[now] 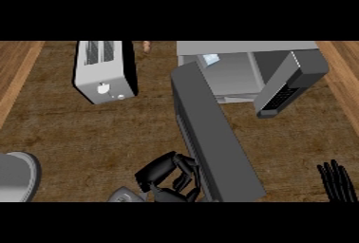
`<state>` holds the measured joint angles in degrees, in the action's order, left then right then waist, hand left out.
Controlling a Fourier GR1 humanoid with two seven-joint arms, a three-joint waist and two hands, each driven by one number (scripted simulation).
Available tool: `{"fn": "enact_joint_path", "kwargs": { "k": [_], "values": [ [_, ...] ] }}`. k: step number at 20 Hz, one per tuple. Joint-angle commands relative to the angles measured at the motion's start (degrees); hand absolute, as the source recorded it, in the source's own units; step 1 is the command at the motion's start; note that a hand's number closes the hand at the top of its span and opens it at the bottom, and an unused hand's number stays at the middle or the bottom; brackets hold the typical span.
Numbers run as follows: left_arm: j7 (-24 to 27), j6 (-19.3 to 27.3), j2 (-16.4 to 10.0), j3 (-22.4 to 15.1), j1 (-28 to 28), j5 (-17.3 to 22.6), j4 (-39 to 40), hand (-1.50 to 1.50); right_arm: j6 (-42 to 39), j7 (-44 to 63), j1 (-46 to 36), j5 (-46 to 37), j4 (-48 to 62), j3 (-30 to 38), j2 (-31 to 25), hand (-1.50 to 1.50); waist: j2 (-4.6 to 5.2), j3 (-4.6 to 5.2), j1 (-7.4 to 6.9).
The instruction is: Pick up the milk, place it into the microwave and close the microwave
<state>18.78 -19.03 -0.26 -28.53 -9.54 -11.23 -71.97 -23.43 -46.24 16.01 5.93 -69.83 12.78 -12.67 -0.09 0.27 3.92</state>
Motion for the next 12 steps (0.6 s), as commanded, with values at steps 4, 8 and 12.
{"fn": "enact_joint_path", "kwargs": {
  "k": [4,8,12],
  "values": [
    [-3.41,14.17,0.24,-17.75,-2.09,7.24,3.76,1.5,-10.74,3.66,6.03,8.8,-15.03,-2.45,-2.9,-1.5,0.09,-0.03,0.09],
    [-4.64,22.4,0.22,-23.2,-8.95,11.97,7.03,1.5,-8.64,10.29,5.71,11.37,-23.1,-5.66,-2.28,-1.5,0.51,0.06,1.53],
    [-6.3,32.04,0.19,-28.79,-11.79,15.3,3.47,1.5,-9.58,13.9,7.26,14.09,-29.15,-6.56,-4.7,-1.5,0.38,0.1,2.68]
  ]
}}
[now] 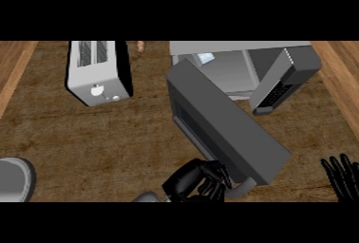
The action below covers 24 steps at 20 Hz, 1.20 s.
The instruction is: Pick up the milk, place it into the microwave and close the microwave
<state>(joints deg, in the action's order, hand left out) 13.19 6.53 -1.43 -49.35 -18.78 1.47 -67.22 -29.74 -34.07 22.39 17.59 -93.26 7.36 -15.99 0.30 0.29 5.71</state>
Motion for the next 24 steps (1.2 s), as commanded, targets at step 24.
{"fn": "enact_joint_path", "kwargs": {
  "k": [24],
  "values": [
    [1.76,27.37,1.42,-2.18,-28.18,25.66,12.63,1.5,-0.42,15.56,2.04,11.16,-21.78,-4.15,-4.21,-1.5,2.17,-0.04,7.6]
  ]
}}
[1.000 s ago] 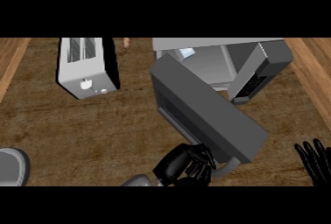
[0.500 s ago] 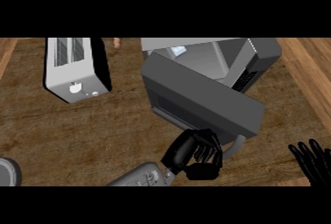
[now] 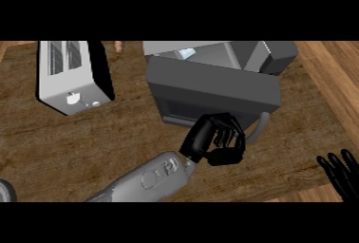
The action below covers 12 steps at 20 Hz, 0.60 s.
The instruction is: Pick up the milk, place it into the microwave and close the microwave
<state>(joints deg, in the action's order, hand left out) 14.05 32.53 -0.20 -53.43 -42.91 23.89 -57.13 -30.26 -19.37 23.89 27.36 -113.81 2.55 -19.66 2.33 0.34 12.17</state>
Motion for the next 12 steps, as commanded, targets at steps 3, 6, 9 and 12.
{"fn": "enact_joint_path", "kwargs": {
  "k": [3,6,9,12],
  "values": [
    [1.22,0.57,0.2,3.07,-7.1,6.0,4.64,1.5,0.68,2.84,-0.54,2.04,-2.42,0.32,-1.3,-1.5,0.72,-0.05,1.6],
    [3.05,0.66,0.2,4.22,-7.65,8.72,7.08,1.5,0.85,4.38,0.06,2.89,-3.64,0.23,-2.03,-1.5,0.99,0.0,2.28],
    [4.6,-0.2,0.2,5.69,-9.07,11.12,9.83,1.5,1.49,4.49,-0.18,3.79,-4.68,1.05,-2.0,-1.5,1.18,-0.03,2.63],
    [5.34,-0.12,0.2,6.52,-11.01,13.47,11.64,1.5,1.54,5.16,-0.15,4.63,-5.27,1.03,-2.24,-1.5,1.21,-0.08,3.03]
  ]
}}
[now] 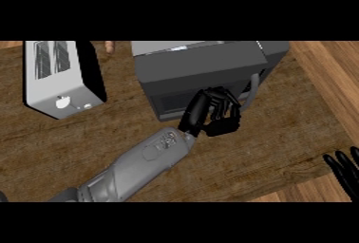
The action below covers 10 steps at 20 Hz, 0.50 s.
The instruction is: Pick up the milk, place it into the microwave and close the microwave
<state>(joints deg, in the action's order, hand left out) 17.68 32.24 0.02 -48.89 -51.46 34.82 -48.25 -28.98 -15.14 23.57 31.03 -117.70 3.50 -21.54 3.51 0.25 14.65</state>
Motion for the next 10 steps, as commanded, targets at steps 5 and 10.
{"fn": "enact_joint_path", "kwargs": {
  "k": [5,10],
  "values": [
    [3.93,-2.63,-0.02,3.39,-5.03,5.9,5.6,1.5,1.05,1.99,-1.99,2.59,-1.52,1.07,-1.09,-1.5,0.75,-0.02,0.64],
    [3.95,-3.01,-0.02,4.7,-4.22,10.35,6.39,1.5,0.58,2.5,-2.67,4.55,-1.7,1.73,-1.95,-1.5,1.19,-0.08,1.29]
  ]
}}
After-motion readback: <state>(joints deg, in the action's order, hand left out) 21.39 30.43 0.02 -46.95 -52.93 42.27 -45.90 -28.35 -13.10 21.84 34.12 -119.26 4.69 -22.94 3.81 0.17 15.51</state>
